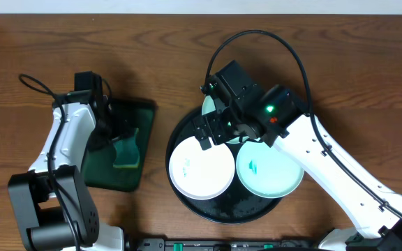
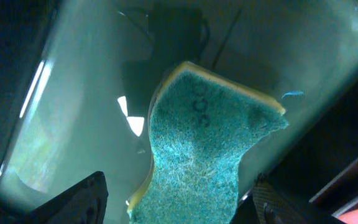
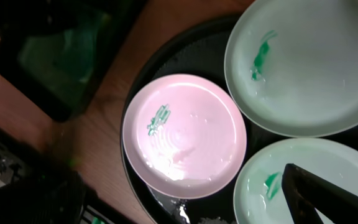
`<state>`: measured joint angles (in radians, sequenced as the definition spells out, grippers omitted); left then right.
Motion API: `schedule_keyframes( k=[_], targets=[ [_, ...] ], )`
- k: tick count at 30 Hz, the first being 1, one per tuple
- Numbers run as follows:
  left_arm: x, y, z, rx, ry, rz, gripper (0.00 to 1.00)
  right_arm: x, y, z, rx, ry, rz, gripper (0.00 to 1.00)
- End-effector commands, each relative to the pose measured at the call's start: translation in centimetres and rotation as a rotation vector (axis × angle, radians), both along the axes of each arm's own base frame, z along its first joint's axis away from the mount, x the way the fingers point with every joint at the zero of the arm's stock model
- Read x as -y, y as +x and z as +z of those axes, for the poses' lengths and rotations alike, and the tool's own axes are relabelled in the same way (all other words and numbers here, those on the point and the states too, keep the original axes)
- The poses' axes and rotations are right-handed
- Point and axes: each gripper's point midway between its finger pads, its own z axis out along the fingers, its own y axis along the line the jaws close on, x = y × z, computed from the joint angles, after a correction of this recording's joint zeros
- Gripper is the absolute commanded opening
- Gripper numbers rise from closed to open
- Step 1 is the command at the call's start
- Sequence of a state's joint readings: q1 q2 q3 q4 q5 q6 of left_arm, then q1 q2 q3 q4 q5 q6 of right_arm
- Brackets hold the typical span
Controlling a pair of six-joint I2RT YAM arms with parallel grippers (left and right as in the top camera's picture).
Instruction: Clean dirty plates on tray and stack at the side
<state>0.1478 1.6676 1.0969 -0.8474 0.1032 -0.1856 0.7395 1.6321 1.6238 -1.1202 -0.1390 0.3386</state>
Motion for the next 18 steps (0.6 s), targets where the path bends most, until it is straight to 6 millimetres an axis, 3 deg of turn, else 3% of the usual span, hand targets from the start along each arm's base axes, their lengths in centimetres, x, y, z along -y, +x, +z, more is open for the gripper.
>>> schedule_keyframes(
  k=[1, 18],
  targets=[
    [0.3, -1.2, -1.7, -0.048, -0.017, -0.012, 0.75, -0.5, 0.2, 0.2, 0.017, 0.008, -0.006, 0.99],
    [1.6, -2.0, -5.4, -0.138, -0.087, -0.057, 0.65, -0.8, 1.4, 0.7, 0.076, 0.017, -0.006, 0.99]
  ],
)
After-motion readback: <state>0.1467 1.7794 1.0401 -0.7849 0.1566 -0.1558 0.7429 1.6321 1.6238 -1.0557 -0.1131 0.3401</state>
